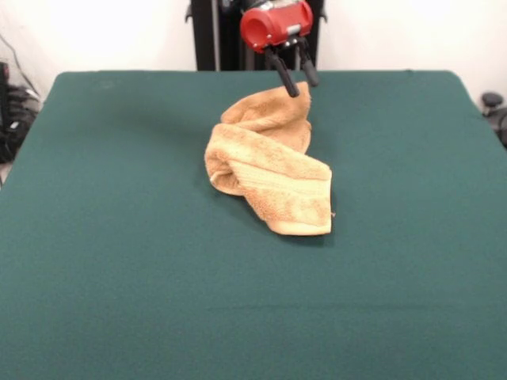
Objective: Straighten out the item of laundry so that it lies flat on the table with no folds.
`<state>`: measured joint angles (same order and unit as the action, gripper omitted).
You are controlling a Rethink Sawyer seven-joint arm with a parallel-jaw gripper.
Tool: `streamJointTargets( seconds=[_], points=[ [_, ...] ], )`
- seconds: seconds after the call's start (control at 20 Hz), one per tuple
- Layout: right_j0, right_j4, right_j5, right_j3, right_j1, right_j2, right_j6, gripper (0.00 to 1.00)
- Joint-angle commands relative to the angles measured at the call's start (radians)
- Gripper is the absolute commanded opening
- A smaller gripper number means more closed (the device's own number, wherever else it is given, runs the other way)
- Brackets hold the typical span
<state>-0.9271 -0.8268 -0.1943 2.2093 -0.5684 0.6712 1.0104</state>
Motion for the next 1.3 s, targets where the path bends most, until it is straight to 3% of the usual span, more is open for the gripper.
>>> streamJointTargets(
  seconds=[0.05, 0.4, 0.75, 0.9, 1.05, 1.3],
  points=[
    [-0.018, -0.072, 0.034, -0.056, 0.068, 0.072, 0.144, 1.00],
    [-0.124, -0.090, 0.170, -0.044, 0.151, 0.200, 0.092, 1.00],
    [-0.270, -0.110, 0.394, -0.052, 0.322, 0.351, -0.113, 1.00],
    [-0.301, -0.105, 0.452, -0.063, 0.369, 0.369, -0.171, 1.00],
    [-0.310, -0.120, 0.460, -0.066, 0.377, 0.373, -0.166, 1.00],
    [-0.270, -0.162, 0.346, -0.087, 0.329, 0.284, 0.007, 1.00]
  ],
)
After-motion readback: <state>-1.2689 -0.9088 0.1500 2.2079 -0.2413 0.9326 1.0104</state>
